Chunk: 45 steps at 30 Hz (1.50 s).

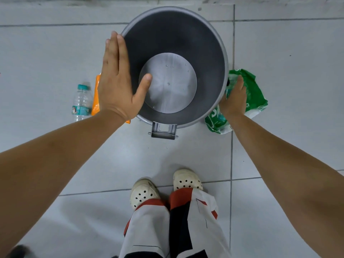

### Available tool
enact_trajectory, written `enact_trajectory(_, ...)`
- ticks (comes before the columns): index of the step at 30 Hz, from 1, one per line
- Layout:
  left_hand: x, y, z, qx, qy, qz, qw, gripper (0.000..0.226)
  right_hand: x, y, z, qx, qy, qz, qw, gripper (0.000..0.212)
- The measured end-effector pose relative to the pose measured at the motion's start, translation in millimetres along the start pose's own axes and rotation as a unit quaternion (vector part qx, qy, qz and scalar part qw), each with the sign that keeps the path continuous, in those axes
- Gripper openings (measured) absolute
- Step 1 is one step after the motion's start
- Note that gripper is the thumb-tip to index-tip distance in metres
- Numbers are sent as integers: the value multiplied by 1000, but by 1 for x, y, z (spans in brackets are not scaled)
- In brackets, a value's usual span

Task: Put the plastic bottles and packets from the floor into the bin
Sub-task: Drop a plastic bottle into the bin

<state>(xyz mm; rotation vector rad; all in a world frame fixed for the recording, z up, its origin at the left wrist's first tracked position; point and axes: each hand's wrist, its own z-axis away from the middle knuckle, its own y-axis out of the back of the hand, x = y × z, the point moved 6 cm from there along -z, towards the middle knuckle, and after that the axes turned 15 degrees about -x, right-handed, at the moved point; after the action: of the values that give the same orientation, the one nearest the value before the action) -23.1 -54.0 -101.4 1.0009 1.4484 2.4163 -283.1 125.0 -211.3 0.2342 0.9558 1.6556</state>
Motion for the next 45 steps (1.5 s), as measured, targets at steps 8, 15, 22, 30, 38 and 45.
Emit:
enact_trajectory(8,4,3,2,-5,3,5,1000,83,-65,88,72,259,179,-232,920,65)
enact_trajectory(15,5,3,1,-7,5,7,1000,83,-133,62,106,187,291,-132,929,62)
enact_trajectory(22,1,0,0,-9,12,-4,1000,83,-144,2,95,61,272,6,960,69)
enact_trajectory(30,2,2,0,-10,-3,6,1000,85,-144,-2,94,45,268,28,962,68)
enact_trajectory(38,1,0,0,-4,-11,15,1000,86,-93,62,96,322,258,-139,900,40)
enact_trajectory(45,-1,-2,-1,-6,-13,13,1000,86,-32,9,42,170,106,-109,974,43)
